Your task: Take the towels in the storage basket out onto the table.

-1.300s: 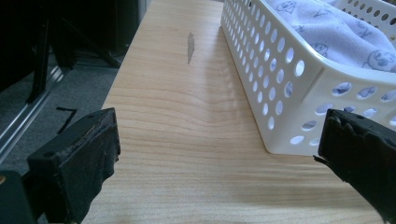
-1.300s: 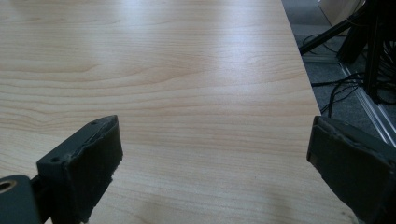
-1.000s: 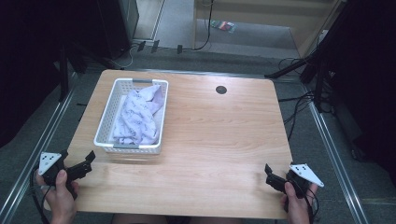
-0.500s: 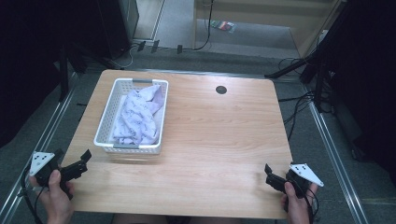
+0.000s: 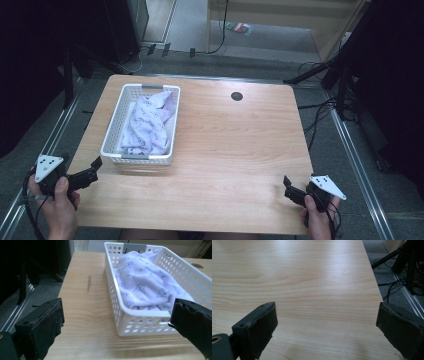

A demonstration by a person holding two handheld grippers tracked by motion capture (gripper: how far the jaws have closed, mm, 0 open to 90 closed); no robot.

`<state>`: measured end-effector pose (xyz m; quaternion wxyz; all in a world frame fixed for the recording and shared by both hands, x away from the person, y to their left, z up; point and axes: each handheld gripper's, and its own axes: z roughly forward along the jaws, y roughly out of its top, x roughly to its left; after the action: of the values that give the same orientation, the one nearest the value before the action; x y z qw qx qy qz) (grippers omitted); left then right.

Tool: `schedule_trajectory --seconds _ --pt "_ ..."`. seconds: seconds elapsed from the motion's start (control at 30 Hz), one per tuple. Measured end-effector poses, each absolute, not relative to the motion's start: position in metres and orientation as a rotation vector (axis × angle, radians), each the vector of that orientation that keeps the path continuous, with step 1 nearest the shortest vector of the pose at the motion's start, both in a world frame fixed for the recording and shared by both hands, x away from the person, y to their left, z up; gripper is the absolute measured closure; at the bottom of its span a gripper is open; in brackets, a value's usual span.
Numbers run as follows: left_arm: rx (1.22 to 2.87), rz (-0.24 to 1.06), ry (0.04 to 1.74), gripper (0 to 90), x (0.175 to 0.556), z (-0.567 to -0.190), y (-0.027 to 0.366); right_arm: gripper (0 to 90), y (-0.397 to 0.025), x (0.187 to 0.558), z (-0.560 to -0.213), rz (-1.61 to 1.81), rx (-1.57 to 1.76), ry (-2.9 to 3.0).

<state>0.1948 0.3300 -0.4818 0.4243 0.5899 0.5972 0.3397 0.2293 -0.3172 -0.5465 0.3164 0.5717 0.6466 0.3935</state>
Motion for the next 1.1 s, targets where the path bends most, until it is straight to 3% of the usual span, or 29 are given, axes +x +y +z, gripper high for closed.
schedule_trajectory --seconds 1.1 --pt "1.672 0.786 1.444 0.0 0.266 -0.419 0.285 3.7 -0.317 0.229 -0.546 1.044 1.499 1.709"
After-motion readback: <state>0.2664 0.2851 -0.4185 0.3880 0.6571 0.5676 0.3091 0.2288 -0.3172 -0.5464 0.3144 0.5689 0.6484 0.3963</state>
